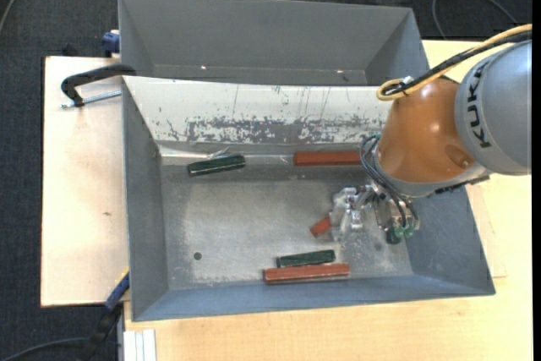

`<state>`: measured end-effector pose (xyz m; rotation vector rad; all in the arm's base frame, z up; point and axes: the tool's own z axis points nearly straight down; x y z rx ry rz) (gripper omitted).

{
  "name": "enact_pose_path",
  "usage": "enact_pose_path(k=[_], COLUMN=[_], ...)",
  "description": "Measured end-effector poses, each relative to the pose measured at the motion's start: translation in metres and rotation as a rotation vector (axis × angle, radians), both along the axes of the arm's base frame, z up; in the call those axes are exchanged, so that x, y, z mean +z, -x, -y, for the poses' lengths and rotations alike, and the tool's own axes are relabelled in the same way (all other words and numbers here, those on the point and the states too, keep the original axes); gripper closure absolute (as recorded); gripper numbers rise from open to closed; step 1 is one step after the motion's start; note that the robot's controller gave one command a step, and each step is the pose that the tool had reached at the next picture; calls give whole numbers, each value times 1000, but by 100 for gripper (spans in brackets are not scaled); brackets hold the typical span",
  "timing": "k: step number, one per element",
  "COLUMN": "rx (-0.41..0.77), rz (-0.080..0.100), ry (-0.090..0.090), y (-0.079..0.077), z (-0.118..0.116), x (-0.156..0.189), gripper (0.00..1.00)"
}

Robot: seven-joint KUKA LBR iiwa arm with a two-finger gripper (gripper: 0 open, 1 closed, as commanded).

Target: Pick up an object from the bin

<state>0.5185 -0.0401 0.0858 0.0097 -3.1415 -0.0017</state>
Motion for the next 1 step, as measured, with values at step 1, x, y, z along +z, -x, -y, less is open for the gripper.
enact_pose_path(k=[1], rx=[0], rz=[0], ry=[0], y=[0], z=[0], x=[0], gripper=[0])
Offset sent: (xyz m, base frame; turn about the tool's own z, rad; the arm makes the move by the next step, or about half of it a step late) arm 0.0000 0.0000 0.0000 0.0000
